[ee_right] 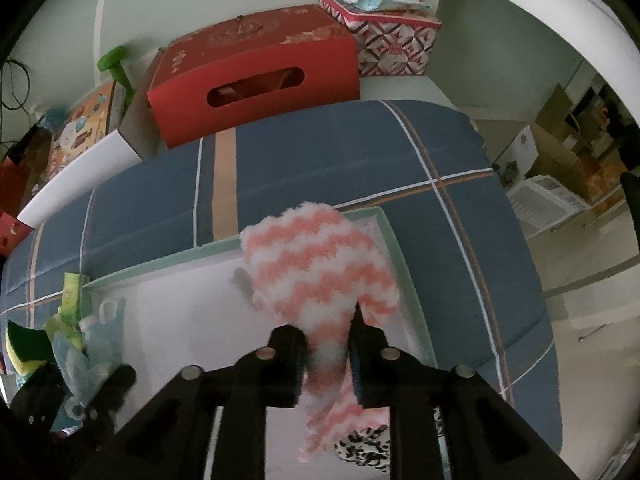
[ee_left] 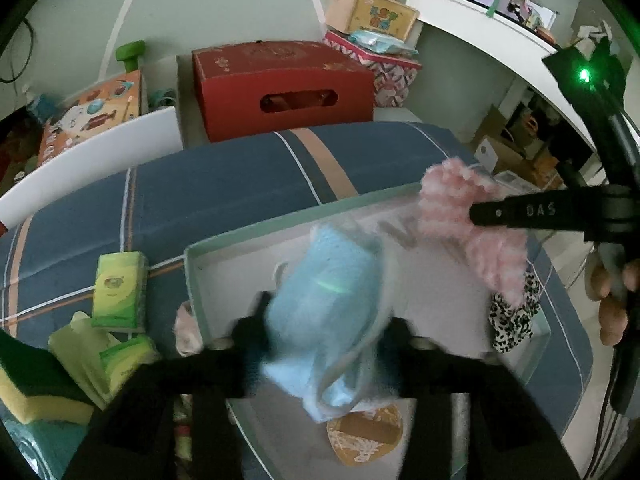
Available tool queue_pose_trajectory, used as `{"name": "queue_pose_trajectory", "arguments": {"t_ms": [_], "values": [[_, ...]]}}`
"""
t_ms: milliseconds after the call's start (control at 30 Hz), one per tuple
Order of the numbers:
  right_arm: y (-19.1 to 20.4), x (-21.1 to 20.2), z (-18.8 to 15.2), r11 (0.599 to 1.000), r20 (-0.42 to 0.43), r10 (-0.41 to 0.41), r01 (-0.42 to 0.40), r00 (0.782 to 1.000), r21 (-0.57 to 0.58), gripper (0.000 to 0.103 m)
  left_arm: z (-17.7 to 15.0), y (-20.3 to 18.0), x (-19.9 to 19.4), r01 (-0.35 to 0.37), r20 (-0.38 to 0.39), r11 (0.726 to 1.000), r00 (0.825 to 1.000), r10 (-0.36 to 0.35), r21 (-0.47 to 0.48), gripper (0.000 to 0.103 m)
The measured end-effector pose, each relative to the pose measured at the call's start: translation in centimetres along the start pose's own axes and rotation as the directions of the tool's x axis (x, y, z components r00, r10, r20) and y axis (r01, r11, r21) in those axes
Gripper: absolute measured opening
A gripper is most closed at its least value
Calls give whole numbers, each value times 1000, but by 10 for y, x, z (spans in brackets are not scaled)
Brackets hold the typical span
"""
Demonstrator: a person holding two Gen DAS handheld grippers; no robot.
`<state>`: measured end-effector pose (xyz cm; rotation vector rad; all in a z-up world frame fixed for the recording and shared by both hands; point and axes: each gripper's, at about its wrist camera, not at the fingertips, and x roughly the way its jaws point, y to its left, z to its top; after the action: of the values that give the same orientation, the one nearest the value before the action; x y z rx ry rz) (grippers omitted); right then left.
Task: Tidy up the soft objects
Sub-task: 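Lower the mask and cloth into the tray and open both tools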
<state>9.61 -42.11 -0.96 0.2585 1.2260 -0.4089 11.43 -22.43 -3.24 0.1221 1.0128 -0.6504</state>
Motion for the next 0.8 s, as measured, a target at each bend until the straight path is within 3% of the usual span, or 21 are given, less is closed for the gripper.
{"name": "queue_pose_trajectory", "arguments": {"t_ms": [133, 267, 367, 533, 800], "values": [[5, -7, -2, 1000, 12, -3, 3, 1000, -19, 62, 3, 4, -12, 10, 15, 1000, 1000, -10, -20, 63], [9, -16, -7, 1000, 12, -12, 12, 1000, -26, 70, 4, 11, -19, 17, -5, 999, 1000, -17, -50, 66], [11, -20, -11, 1000, 4, -7, 7, 1000, -22, 78, 3, 14, -28, 9, 6, 998, 1000, -9, -57, 82], [15, -32, -25, 1000, -3, -5, 4, 1000, -14, 90, -2, 24, -50, -19, 46, 995, 999, 24, -103, 95], [28, -54, -46, 999, 1, -2, 2, 1000, -36, 92, -30, 25, -81, -43, 89, 992, 995, 54, -122, 100]]}}
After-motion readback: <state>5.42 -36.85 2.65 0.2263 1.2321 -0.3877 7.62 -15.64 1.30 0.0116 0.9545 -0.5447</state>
